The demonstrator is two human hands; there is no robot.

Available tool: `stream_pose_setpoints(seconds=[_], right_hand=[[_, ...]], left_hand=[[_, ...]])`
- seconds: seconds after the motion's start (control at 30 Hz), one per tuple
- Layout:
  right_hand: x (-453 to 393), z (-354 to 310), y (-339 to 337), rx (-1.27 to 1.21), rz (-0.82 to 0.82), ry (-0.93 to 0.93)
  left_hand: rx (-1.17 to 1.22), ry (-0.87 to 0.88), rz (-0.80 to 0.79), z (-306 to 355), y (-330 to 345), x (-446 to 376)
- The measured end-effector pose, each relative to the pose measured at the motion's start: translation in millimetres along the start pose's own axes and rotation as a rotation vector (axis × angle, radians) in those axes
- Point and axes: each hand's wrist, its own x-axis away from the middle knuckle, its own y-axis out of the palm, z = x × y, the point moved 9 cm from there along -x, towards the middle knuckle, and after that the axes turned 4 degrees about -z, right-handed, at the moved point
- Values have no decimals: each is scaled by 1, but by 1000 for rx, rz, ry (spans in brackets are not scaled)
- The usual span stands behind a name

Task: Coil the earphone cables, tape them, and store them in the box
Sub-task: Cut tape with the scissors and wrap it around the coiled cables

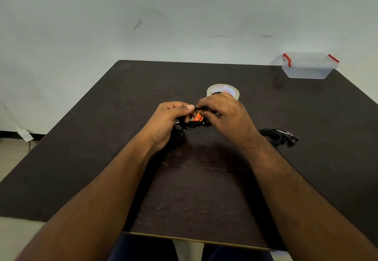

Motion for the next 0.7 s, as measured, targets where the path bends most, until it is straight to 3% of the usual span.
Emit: stream_pose_setpoints(seconds=[0.37, 0.7], right_hand=[[1, 1, 4, -10, 5, -33], [5, -10, -1, -44, 109, -107]], left_hand=[[173, -81, -23, -11, 1, 0], [27, -9, 26, -6, -2, 2]])
